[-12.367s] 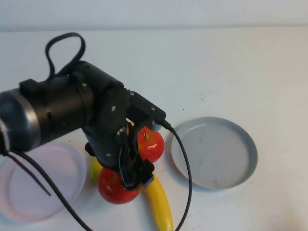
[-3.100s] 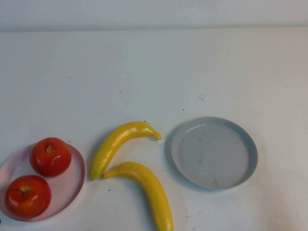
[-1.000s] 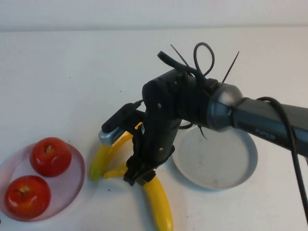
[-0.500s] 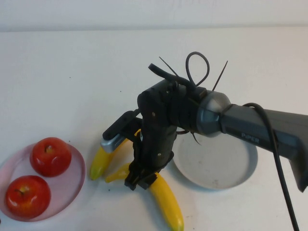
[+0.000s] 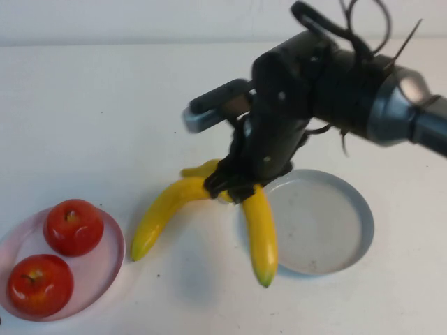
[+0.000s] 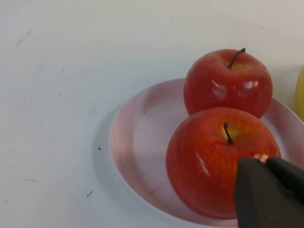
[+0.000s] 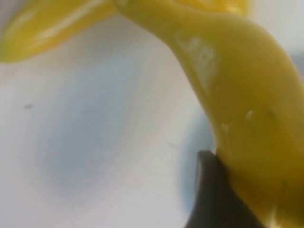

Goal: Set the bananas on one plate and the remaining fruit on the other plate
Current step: Put another type of fruit in the right plate

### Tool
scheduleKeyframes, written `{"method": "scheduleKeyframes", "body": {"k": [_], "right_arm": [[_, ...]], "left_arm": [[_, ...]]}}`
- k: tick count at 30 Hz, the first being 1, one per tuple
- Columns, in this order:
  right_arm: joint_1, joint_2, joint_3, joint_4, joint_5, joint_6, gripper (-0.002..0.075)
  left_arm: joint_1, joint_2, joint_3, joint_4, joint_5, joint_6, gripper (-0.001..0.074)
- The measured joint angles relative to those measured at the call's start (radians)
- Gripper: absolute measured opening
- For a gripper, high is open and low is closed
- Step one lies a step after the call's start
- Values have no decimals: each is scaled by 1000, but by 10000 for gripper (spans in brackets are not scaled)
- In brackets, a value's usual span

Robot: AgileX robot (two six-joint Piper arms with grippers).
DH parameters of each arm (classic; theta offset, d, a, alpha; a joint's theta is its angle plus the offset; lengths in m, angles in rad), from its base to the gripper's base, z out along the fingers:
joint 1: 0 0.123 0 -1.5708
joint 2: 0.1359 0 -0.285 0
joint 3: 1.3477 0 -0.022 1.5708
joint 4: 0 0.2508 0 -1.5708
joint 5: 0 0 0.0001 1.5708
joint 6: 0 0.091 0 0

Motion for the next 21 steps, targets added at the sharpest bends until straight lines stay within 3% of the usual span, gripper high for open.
{"method": "scheduleKeyframes", "body": {"k": [12,21], "right_arm": [[-250,11,121,-46,6,108,308],[-278,74,134,-44,-1,115,307]], "left_arm": [[0,0,0,0,0,0,4],[0,0,0,0,0,0,4]]}}
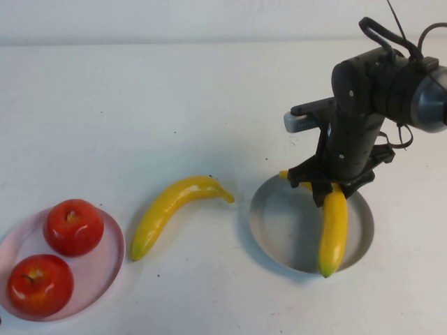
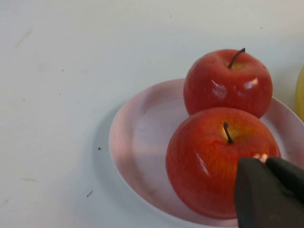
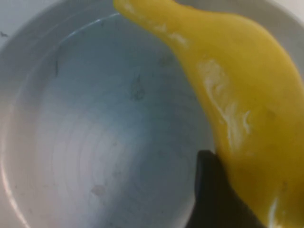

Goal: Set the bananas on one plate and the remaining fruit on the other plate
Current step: Put another type of fruit in the right plate

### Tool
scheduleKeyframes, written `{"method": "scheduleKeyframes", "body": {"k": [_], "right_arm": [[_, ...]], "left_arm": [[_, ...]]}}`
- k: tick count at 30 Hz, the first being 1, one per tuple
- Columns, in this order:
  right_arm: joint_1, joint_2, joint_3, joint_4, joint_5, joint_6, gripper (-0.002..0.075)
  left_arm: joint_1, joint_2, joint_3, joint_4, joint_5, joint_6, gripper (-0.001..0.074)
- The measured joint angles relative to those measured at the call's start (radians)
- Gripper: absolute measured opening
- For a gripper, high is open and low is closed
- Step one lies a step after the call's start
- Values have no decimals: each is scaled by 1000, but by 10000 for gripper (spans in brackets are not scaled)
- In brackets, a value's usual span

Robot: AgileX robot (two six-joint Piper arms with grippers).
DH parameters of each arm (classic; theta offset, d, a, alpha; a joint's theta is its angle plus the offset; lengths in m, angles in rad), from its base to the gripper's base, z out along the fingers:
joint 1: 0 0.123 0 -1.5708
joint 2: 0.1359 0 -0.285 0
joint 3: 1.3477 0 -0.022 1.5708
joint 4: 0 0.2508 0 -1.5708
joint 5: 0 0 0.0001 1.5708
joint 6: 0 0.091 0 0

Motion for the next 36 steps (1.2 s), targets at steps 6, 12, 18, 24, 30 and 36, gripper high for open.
{"method": "scheduleKeyframes", "body": {"k": [6,12,18,24,30,36], "right_arm": [[0,5,1,0,2,0,310],[0,5,1,0,31,0,335],[0,5,1,0,74,0,447],[0,-23,-13,-2,74,-49,489],[46,-43,-93,38,14,-315,493],[125,-25,-176,233,-138,-811,493]], "left_arm": [[0,0,0,0,0,0,4],[0,0,0,0,0,0,4],[0,0,0,0,0,0,4],[0,0,0,0,0,0,4],[0,0,0,0,0,0,4],[0,0,0,0,0,0,4]]}}
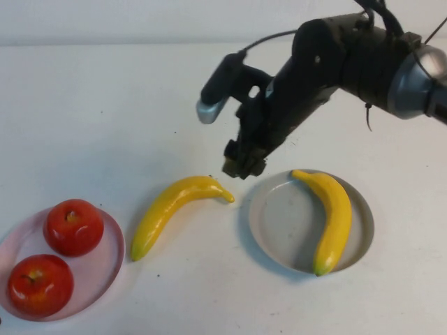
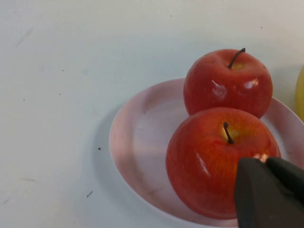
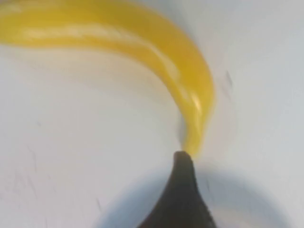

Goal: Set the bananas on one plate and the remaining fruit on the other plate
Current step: Put another type of fruit in the right plate

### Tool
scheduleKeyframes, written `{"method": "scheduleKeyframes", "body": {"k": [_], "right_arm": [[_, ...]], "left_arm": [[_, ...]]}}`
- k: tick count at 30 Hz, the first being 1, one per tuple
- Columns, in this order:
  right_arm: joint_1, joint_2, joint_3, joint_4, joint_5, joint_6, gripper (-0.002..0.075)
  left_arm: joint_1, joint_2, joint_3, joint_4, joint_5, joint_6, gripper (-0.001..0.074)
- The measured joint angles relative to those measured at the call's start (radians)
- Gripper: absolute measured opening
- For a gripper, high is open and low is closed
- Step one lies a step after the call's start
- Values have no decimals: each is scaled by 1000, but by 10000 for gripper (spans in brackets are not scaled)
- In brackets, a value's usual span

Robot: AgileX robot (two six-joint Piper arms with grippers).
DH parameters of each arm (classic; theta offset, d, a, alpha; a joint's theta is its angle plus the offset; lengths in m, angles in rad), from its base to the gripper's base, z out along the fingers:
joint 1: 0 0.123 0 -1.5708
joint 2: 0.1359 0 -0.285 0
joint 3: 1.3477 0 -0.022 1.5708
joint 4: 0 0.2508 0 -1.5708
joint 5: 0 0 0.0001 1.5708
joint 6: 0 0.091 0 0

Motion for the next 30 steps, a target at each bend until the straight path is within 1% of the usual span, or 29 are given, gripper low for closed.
{"method": "scheduleKeyframes", "body": {"k": [2,7,9,14,19,26,30], "right_arm": [[25,18,-17,84,-54,-181,491],[64,72,-40,255,-128,-516,454],[71,92,-42,293,-137,-595,438],[75,149,-44,305,-138,-749,425],[75,201,-74,305,-138,-834,423],[75,275,-166,293,-140,-849,422],[75,311,-186,281,-140,-849,422]], "left_arm": [[0,0,0,0,0,0,4],[0,0,0,0,0,0,4],[0,0,0,0,0,0,4],[0,0,0,0,0,0,4],[0,0,0,0,0,0,4],[0,0,0,0,0,0,4],[0,0,0,1,0,0,4]]}}
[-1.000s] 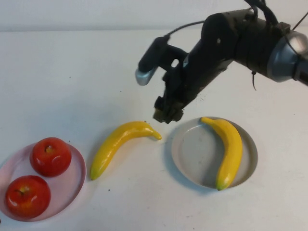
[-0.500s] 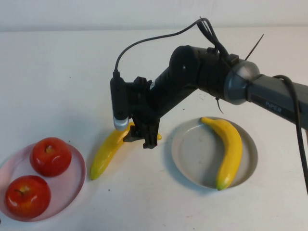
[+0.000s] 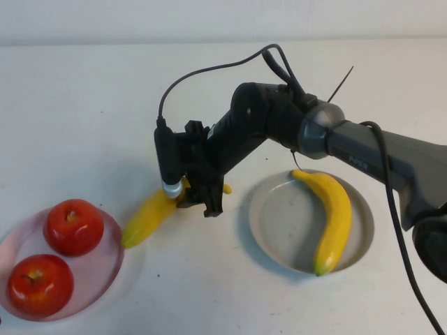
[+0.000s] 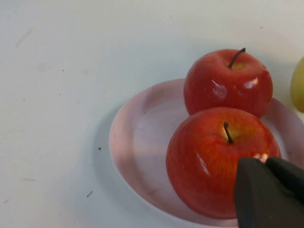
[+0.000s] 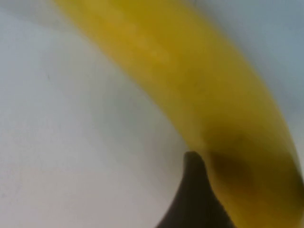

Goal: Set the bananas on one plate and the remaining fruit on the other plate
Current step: Put another type of fruit in the right plate

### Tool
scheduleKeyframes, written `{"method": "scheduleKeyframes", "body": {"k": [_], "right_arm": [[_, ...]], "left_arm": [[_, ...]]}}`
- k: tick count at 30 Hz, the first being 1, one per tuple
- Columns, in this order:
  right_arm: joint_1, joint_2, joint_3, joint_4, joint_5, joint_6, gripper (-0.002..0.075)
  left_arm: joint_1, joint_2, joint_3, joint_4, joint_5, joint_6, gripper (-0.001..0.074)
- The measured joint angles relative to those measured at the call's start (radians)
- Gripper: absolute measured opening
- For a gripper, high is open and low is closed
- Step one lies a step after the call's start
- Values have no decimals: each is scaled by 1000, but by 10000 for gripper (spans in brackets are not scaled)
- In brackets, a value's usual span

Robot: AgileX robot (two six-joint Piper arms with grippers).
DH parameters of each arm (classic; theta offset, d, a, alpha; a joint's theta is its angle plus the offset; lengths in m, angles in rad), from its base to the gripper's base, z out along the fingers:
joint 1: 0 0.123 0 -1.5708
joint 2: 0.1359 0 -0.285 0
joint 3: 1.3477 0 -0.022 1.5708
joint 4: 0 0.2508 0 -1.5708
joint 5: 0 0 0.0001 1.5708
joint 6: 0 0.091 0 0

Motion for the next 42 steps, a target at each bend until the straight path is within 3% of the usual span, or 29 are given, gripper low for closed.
{"method": "scheduleKeyframes", "body": {"k": [10,16,22,27,34,42], "right_arm": [[-14,18,-5,-56,50,137,407],[-14,18,-5,-72,51,205,316],[-14,-14,-5,-105,60,307,315],[-14,-145,-5,-238,69,422,315],[-31,-259,15,-377,139,431,315],[-83,-361,198,-410,344,346,315]], "left_arm": [[0,0,0,0,0,0,4],[0,0,0,0,0,0,4],[0,0,0,0,0,0,4],[0,0,0,0,0,0,4],[0,0,0,0,0,0,4],[0,0,0,0,0,0,4]]}}
